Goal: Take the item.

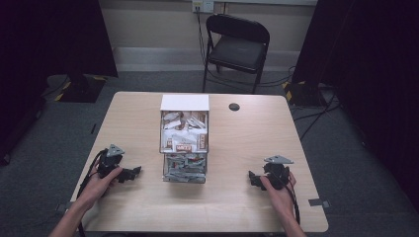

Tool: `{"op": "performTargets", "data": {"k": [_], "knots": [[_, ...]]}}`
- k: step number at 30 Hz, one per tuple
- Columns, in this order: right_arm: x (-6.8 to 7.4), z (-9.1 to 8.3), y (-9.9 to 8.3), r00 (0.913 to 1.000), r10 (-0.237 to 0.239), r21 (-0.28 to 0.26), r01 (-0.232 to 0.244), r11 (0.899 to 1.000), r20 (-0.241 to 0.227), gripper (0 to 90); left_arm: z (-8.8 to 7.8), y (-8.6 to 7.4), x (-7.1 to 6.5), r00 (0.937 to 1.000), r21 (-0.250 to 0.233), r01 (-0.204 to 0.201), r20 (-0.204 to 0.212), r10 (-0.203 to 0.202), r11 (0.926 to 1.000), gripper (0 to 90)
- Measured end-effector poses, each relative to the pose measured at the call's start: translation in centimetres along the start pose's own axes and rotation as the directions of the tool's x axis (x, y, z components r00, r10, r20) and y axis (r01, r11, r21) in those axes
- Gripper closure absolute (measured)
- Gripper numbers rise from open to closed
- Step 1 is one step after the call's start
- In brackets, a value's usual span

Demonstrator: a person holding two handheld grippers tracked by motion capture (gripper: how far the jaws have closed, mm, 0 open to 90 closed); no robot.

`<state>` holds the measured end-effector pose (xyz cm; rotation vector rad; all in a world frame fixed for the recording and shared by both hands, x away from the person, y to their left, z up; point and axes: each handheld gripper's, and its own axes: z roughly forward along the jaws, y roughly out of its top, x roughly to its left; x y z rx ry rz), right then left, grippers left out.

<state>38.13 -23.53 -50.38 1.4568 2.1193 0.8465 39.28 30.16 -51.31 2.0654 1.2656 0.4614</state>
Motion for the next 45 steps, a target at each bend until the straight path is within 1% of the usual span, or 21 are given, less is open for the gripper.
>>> {"op": "performTargets", "data": {"k": [7, 8, 9, 13, 14, 15, 16, 17, 18, 22, 23, 24, 25, 26, 29, 30, 34, 38, 39, 40, 45], "knots": [[0.1, 0.0, 0.0, 1.0000, 0.001, -0.002, -0.001, 1.000, 0.001, 6.4, 0.0, 0.0, 0.0, 1.0000, 0.000, 0.000, 0.000, 0.000, 1.0000, 0.0], [0.1, -0.1, 0.0, 1.0000, -0.002, -0.003, 0.002, 1.000, -0.001, 7.8, 0.0, 0.0, 0.0, 1.0000, 0.000, 0.000, 0.000, 0.000, 1.0000, 0.0], [0.2, -0.1, 0.0, 0.9999, -0.009, -0.017, 0.009, 1.000, -0.005, 16.1, 0.0, 0.0, 0.0, 1.0000, 0.000, 0.000, 0.000, 0.000, 1.0000, 0.0], [0.5, -0.2, 0.1, 0.9997, -0.023, -0.025, 0.023, 0.999, -0.010, 18.6, 0.0, 0.0, 0.0, 1.0000, 0.000, 0.000, 0.000, 0.000, 1.0000, 0.0], [0.6, -0.2, 0.1, 0.9993, -0.034, -0.024, 0.034, 0.999, -0.015, 20.0, 0.0, 0.0, 0.0, 1.0000, 0.000, 0.000, 0.000, 0.000, 1.0000, 0.0], [0.8, -0.3, 0.2, 0.9988, -0.050, -0.024, 0.050, 0.998, 0.000, 20.9, 0.0, 0.0, 0.0, 1.0000, 0.000, 0.000, 0.000, 0.000, 1.0000, 0.0], [0.9, -0.6, 0.4, 0.9981, -0.061, -0.041, 0.061, 0.997, -0.005, 21.6, 0.0, 0.0, 0.0, 1.0000, 0.001, -0.001, 0.000, 0.001, 1.0000, 0.0], [0.9, -0.6, 0.4, 0.9981, -0.061, -0.041, 0.061, 0.997, -0.005, 21.6, 0.0, 0.0, 0.0, 1.0000, 0.001, -0.001, 0.000, 0.001, 1.0000, 0.0], [0.9, -0.8, 0.4, 0.9979, -0.059, -0.054, 0.058, 0.997, -0.024, 23.8, 0.0, 0.0, 0.0, 1.0000, 0.000, 0.000, 0.000, 0.000, 1.0000, 0.0], [1.2, -1.2, 0.5, 0.9966, -0.058, -0.076, 0.053, 0.996, -0.058, 25.4, 0.0, 0.0, 0.0, 1.0000, 0.000, 0.000, 0.000, 0.000, 1.0000, 0.0], [1.5, -1.5, 0.6, 0.9945, -0.066, -0.093, 0.059, 0.994, -0.081, 26.1, 0.0, 0.0, 0.0, 1.0000, 0.000, 0.000, 0.000, 0.000, 1.0000, 0.0], [1.5, -1.5, 0.6, 0.9945, -0.066, -0.093, 0.059, 0.994, -0.081, 26.1, 0.0, 0.0, 0.0, 1.0000, 0.000, 0.000, 0.000, 0.000, 1.0000, 0.0], [1.7, -1.7, 0.7, 0.9925, -0.072, -0.102, 0.062, 0.993, -0.099, 27.5, 0.0, 0.0, 0.0, 1.0000, 0.000, 0.000, 0.000, 0.000, 1.0000, 0.0], [1.7, -1.7, 0.7, 0.9925, -0.072, -0.102, 0.062, 0.993, -0.099, 27.5, 0.0, 0.0, 0.0, 1.0000, 0.000, 0.000, 0.000, 0.000, 1.0000, 0.0], [2.1, -2.1, 0.9, 0.9888, -0.067, -0.101, 0.054, 0.993, -0.133, 32.1, 0.0, 0.0, 0.0, 1.0000, 0.000, 0.000, 0.000, 0.000, 1.0000, 0.0], [2.3, -2.2, 1.0, 0.9852, -0.065, -0.108, 0.048, 0.993, -0.159, 34.5, 0.0, 0.0, 0.0, 1.0000, 0.000, 0.000, 0.000, 0.000, 1.0000, 0.0], [2.7, -2.5, 1.2, 0.9794, -0.065, -0.116, 0.044, 0.992, -0.191, 36.9, 0.0, 0.0, 0.0, 1.0000, 0.000, 0.000, 0.000, 0.000, 1.0000, 0.0], [3.3, -2.9, 1.4, 0.9736, -0.082, -0.125, 0.056, 0.991, -0.213, 40.4, 0.0, 0.0, 0.0, 1.0000, 0.000, 0.000, 0.000, 0.000, 1.0000, 0.0], [3.5, -3.0, 1.5, 0.9707, -0.091, -0.125, 0.064, 0.990, -0.223, 41.4, 0.0, 0.0, 0.0, 1.0000, 0.000, 0.000, 0.000, 0.000, 1.0000, 0.0], [4.1, -3.3, 1.6, 0.9659, -0.118, -0.130, 0.090, 0.987, -0.230, 41.1, 0.0, 0.0, 0.0, 1.0000, 0.000, 0.000, 0.000, 0.000, 1.0000, 0.0], [4.8, -3.6, 1.9, 0.9582, -0.149, -0.142, 0.116, 0.983, -0.244, 45.0, 0.0, 0.0, 0.0, 1.0000, 0.000, 0.000, 0.000, 0.000, 1.0000, 0.0]]}}
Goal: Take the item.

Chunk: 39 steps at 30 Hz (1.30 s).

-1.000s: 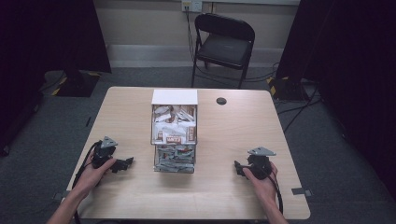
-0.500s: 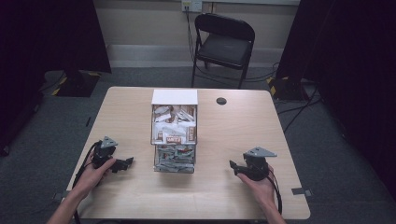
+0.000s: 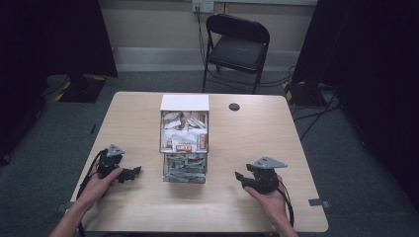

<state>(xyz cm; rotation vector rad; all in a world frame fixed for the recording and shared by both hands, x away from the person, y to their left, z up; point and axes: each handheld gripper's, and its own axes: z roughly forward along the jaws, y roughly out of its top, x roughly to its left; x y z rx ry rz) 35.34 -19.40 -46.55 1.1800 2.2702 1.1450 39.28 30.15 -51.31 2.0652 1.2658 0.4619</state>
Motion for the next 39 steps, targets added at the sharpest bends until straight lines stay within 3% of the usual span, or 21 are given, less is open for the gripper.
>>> {"op": "performTargets", "data": {"k": [9, 14, 26, 31, 36, 39], "knots": [[1.8, -0.6, 1.1, 0.9952, -0.051, -0.029, 0.049, 0.998, -0.083, 51.4, 0.0, 0.0, 0.0, 1.0000, 0.000, 0.000, 0.000, 0.000, 1.0000, 0.0], [2.7, -0.8, 1.6, 0.9906, -0.089, -0.043, 0.085, 0.995, -0.104, 53.7, 0.0, 0.0, 0.0, 1.0000, 0.000, 0.000, 0.000, 0.000, 1.0000, 0.0], [4.3, -1.3, 2.7, 0.9779, -0.129, -0.086, 0.116, 0.990, -0.164, 56.8, 0.0, 0.0, 0.0, 1.0000, 0.000, 0.000, 0.000, 0.000, 1.0000, 0.0], [5.8, -1.1, 3.6, 0.9675, -0.162, -0.105, 0.144, 0.984, -0.194, 56.7, 0.0, 0.0, 0.0, 1.0000, 0.000, 0.000, 0.000, 0.000, 1.0000, 0.0], [6.7, -0.6, 4.1, 0.9625, -0.167, -0.120, 0.144, 0.982, -0.214, 55.9, 0.0, 0.0, 0.0, 1.0000, 0.000, 0.000, 0.000, 0.000, 1.0000, 0.0], [7.9, -0.1, 4.3, 0.9502, -0.203, -0.124, 0.178, 0.976, -0.236, 58.1, 0.0, 0.0, 0.0, 1.0000, 0.000, 0.000, 0.000, 0.000, 1.0000, 0.0]]}}
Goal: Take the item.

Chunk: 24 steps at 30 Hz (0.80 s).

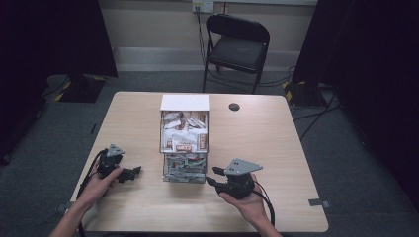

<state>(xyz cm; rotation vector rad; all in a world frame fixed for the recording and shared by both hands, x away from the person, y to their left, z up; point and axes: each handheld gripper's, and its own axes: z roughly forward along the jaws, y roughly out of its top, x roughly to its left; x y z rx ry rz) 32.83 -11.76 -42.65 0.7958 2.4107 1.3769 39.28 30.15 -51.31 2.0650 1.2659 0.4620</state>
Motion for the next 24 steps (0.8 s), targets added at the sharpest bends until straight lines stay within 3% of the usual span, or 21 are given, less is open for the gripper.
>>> {"op": "performTargets", "data": {"k": [16, 24], "knots": [[1.5, 3.2, 1.5, 0.9958, -0.071, 0.002, 0.071, 0.997, -0.059, 61.8, 0.0, 0.0, 0.0, 1.0000, 0.000, 0.000, 0.000, 0.000, 1.0000, 0.0], [1.5, 4.2, 1.4, 0.9951, -0.084, 0.014, 0.085, 0.996, -0.052, 61.9, 0.0, 0.0, 0.0, 1.0000, 0.001, -0.001, 0.000, 0.001, 1.0000, 0.0]]}}
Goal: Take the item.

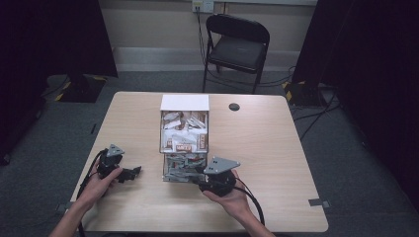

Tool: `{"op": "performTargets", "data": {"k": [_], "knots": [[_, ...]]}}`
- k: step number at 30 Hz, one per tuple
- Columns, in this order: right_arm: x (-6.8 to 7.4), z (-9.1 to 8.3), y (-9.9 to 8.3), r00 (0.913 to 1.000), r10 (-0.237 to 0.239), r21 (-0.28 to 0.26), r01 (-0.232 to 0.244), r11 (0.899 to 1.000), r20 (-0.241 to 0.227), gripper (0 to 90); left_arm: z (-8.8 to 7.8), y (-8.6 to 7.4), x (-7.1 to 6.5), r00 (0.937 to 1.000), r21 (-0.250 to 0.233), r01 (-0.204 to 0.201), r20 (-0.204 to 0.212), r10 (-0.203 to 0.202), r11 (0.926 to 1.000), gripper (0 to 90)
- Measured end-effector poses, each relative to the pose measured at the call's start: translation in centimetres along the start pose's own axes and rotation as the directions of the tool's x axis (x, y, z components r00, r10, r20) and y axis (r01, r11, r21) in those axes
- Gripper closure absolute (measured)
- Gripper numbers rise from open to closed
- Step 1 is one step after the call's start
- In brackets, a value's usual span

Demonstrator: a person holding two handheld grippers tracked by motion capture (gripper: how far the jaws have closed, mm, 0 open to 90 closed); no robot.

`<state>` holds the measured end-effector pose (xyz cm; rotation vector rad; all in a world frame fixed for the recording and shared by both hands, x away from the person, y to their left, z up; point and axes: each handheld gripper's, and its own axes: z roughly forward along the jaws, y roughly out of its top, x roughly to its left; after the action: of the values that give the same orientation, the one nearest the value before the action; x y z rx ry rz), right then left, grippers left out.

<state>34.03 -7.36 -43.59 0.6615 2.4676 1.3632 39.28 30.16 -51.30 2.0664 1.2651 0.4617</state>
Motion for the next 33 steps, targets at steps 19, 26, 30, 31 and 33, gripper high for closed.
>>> {"op": "performTargets", "data": {"k": [19, 26, 30, 31, 33], "knots": [[-0.2, 1.5, -0.2, 0.9994, -0.028, 0.032, 0.027, 0.999, 0.022, 66.0, 0.0, 0.0, 0.0, 1.0000, -0.001, 0.001, 0.000, -0.001, 1.0000, 0.0], [-0.3, 1.8, -0.1, 0.9994, -0.023, 0.025, 0.022, 0.999, 0.028, 73.6, 0.0, 0.0, 0.0, 1.0000, 0.000, 0.001, 0.000, -0.001, 1.0000, 0.0], [-0.4, 1.8, -0.1, 0.9991, -0.023, 0.024, 0.022, 0.999, 0.037, 77.1, 0.0, 0.0, 0.0, 1.0000, 0.000, 0.001, 0.000, -0.001, 1.0000, 0.0], [-0.4, 1.8, -0.1, 0.9991, -0.023, 0.024, 0.022, 0.999, 0.037, 77.1, 0.0, 0.0, 0.0, 1.0000, 0.000, 0.001, 0.000, -0.001, 1.0000, 0.0], [-0.4, 1.8, -0.2, 0.9990, -0.026, 0.024, 0.025, 0.999, 0.038, 78.1, 0.0, 0.0, 0.0, 1.0000, -0.001, 0.001, 0.000, -0.001, 1.0000, 0.0]]}}
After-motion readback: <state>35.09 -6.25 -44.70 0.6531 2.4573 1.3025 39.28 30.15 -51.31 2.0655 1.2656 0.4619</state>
